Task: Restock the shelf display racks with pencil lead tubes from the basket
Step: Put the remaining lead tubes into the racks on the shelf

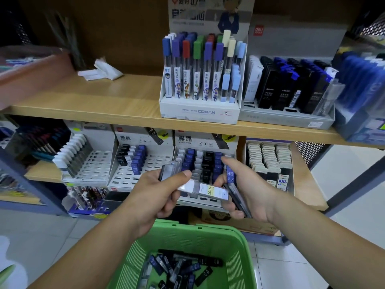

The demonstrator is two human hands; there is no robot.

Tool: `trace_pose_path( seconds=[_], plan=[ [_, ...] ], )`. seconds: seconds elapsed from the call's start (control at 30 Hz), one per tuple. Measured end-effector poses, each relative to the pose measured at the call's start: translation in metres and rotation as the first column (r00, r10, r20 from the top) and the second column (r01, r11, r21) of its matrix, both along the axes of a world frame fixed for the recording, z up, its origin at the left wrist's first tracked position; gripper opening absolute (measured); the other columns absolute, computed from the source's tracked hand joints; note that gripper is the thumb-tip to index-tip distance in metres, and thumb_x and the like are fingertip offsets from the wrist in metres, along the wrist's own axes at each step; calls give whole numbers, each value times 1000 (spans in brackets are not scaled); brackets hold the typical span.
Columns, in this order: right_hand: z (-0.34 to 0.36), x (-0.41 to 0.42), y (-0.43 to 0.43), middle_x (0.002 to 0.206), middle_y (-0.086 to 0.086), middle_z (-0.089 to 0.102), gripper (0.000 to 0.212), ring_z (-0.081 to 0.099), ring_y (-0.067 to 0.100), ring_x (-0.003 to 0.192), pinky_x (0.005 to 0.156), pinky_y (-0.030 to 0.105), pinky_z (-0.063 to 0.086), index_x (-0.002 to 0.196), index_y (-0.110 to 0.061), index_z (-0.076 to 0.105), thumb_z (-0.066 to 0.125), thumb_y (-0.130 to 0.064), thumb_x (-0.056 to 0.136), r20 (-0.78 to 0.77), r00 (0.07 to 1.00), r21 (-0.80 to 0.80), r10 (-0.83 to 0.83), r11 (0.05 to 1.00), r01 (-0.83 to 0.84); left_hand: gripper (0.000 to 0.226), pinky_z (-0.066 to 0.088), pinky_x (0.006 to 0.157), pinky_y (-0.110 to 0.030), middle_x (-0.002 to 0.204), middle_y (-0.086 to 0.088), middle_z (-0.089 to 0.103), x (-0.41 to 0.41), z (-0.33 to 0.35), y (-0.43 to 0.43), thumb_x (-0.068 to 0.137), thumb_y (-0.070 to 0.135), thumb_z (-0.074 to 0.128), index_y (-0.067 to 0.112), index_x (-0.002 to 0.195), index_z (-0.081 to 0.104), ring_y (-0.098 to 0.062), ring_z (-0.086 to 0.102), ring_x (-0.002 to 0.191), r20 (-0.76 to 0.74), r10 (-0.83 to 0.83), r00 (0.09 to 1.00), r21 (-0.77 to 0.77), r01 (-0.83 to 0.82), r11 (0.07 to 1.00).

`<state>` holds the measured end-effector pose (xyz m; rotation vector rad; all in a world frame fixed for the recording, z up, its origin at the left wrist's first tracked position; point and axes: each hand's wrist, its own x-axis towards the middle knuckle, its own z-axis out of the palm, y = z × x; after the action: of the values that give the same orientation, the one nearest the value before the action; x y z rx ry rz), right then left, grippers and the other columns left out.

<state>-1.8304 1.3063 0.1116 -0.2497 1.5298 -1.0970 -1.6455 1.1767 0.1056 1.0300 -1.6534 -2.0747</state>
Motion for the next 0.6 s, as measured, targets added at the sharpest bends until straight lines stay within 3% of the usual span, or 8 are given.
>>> trace_pose_path(
  seconds=[0.17,0.3,0.37,0.4,0.43,0.47,0.53,0.6],
  plan=[
    [-4,6,-2,54,5,41,66,35,19,45,46,22,22,86,-11,64,50,-75,91,-95,995,31,-3,999,6,31,21,47,-25,61,-5,48,4,0,0,84,34,82,19,77,56,-14,32,45,11,-85,996,33,85,996],
    [-2,14,1,63,2,51,76,40,14,50,44,23,25,96,-9,69,67,-81,72,-266,943,4,199,979,-205,27,19,46,-26,60,-3,49,5,4,2,82,33,84,18,79,61,-12,34,45,34,-212,977,68,210,975],
    [-3,19,1,84,3,64,81,52,14,62,47,27,38,109,-11,71,79,-76,63,-306,914,-45,265,956,-292,21,20,46,-25,61,-3,50,5,4,3,83,33,84,21,79,68,-11,35,46,62,-233,970,73,229,971],
    [-3,19,0,92,6,66,79,57,17,72,57,37,49,108,-10,72,84,-73,61,-330,905,-86,269,946,-313,21,21,45,-25,62,-2,50,6,4,4,83,35,84,21,81,69,-11,36,47,66,-239,969,81,234,969],
    [-4,19,0,94,9,67,75,59,23,81,73,48,52,102,-9,73,88,-69,60,-356,893,-131,276,931,-340,24,22,45,-24,63,-2,50,6,2,5,83,37,84,20,84,68,-11,36,47,63,-240,969,93,234,968],
    [-5,18,0,92,11,68,67,57,28,86,82,54,46,97,-10,74,91,-64,60,-370,881,-163,296,912,-375,27,23,45,-23,63,-2,50,6,1,6,83,40,83,18,85,66,-11,36,48,56,-233,971,106,226,968],
    [-7,19,1,85,14,71,52,54,33,87,81,54,35,94,-11,73,93,-51,68,-348,871,-170,347,890,-423,30,23,45,-23,64,-2,50,6,0,7,87,43,79,18,83,64,-11,36,48,39,-207,978,122,201,972],
    [-7,19,1,82,12,71,30,57,29,82,76,48,34,94,-16,71,87,-38,80,-331,881,-137,339,906,-400,32,24,45,-23,64,-2,51,6,0,7,90,47,74,17,85,62,-12,38,49,34,-170,985,159,162,974]
  ],
)
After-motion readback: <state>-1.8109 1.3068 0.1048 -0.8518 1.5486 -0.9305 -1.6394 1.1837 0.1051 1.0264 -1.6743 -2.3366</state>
